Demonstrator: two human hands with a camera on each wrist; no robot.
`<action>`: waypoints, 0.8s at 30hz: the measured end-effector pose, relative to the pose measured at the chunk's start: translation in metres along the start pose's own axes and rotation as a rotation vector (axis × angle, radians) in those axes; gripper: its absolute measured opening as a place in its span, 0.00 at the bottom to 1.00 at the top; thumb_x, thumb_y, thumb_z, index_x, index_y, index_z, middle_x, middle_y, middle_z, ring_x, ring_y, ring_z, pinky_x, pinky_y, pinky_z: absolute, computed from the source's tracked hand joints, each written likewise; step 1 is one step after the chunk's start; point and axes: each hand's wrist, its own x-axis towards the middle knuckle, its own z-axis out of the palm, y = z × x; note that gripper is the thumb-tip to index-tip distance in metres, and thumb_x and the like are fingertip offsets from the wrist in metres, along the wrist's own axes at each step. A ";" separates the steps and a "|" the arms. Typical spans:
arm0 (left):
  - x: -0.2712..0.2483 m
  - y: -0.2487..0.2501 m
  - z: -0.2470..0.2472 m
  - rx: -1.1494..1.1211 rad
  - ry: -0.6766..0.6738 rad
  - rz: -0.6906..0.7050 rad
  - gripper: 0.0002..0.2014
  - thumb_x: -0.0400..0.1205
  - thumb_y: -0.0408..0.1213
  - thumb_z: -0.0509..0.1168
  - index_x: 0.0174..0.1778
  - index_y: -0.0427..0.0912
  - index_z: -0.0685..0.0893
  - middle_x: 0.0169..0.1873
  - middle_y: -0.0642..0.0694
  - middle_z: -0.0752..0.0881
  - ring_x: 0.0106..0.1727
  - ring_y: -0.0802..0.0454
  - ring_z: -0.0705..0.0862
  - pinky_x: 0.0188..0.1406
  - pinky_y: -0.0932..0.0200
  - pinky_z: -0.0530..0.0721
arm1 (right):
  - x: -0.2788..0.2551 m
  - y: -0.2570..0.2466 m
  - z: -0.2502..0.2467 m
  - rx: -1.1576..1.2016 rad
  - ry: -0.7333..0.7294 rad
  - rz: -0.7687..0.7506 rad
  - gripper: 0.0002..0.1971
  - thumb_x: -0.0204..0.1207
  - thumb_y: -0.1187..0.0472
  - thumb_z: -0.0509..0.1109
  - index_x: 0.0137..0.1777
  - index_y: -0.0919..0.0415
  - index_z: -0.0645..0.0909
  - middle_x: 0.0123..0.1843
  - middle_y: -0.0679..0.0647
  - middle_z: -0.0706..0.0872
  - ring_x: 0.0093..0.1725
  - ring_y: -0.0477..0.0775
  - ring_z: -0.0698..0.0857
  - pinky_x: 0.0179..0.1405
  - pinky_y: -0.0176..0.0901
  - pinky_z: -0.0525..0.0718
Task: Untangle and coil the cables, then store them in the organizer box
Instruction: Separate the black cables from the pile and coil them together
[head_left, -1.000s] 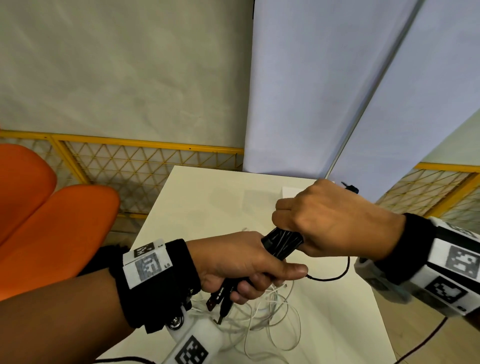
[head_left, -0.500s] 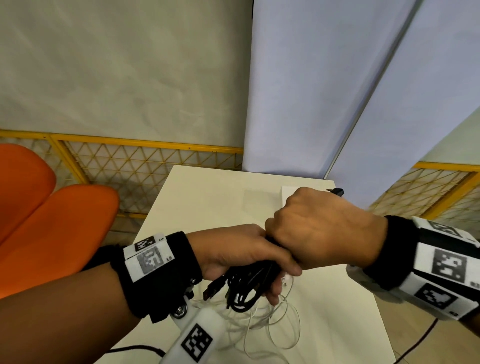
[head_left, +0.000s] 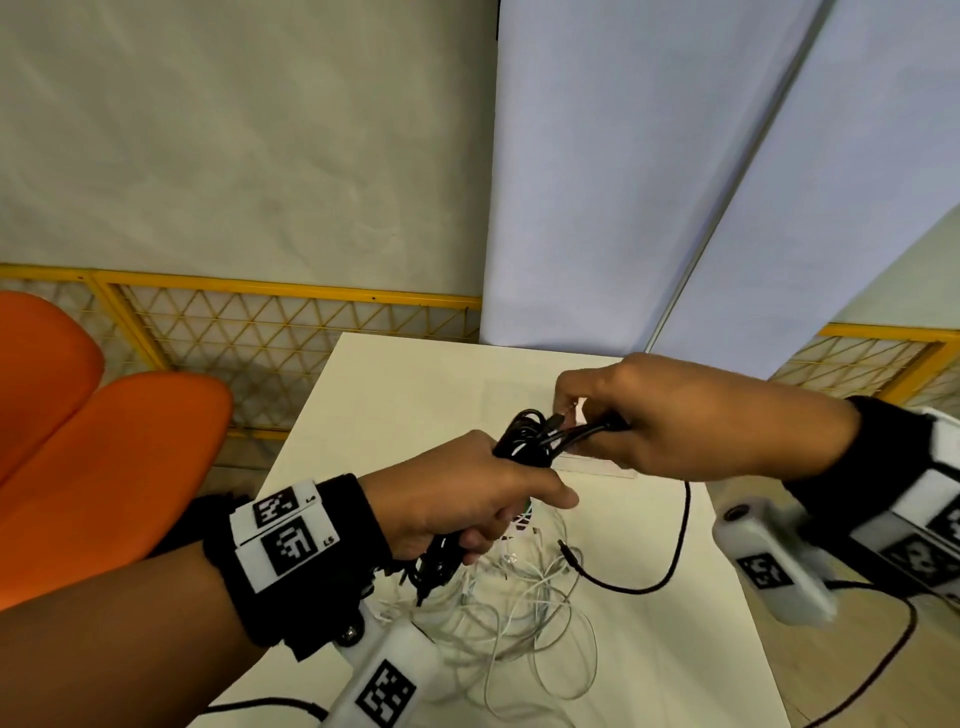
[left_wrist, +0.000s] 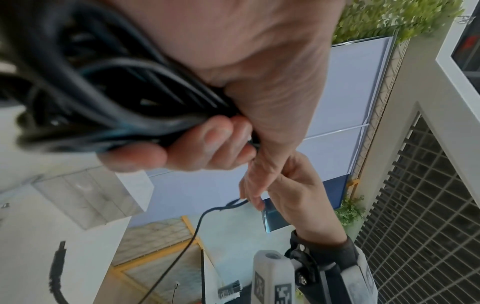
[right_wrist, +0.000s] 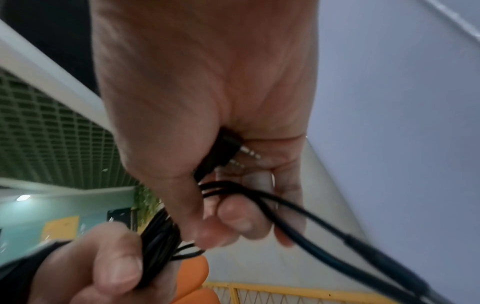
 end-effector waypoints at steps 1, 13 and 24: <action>-0.001 0.000 -0.001 -0.015 0.009 0.008 0.24 0.76 0.46 0.75 0.23 0.44 0.68 0.17 0.48 0.63 0.18 0.50 0.61 0.27 0.57 0.65 | -0.001 0.004 -0.001 0.102 -0.046 0.033 0.07 0.83 0.51 0.68 0.47 0.52 0.80 0.26 0.46 0.80 0.28 0.45 0.77 0.32 0.39 0.75; 0.005 0.003 -0.005 -0.385 0.016 0.192 0.29 0.73 0.67 0.67 0.26 0.44 0.69 0.20 0.47 0.61 0.19 0.51 0.62 0.27 0.58 0.73 | 0.006 -0.002 0.019 1.047 0.146 0.156 0.22 0.85 0.47 0.59 0.31 0.57 0.70 0.25 0.50 0.58 0.25 0.53 0.55 0.26 0.44 0.54; 0.010 0.022 0.009 -0.512 0.245 0.381 0.29 0.69 0.70 0.62 0.34 0.43 0.73 0.19 0.48 0.65 0.17 0.51 0.65 0.25 0.57 0.73 | 0.015 -0.042 0.043 1.349 0.573 0.198 0.15 0.89 0.62 0.52 0.42 0.65 0.72 0.25 0.55 0.62 0.23 0.50 0.57 0.23 0.42 0.57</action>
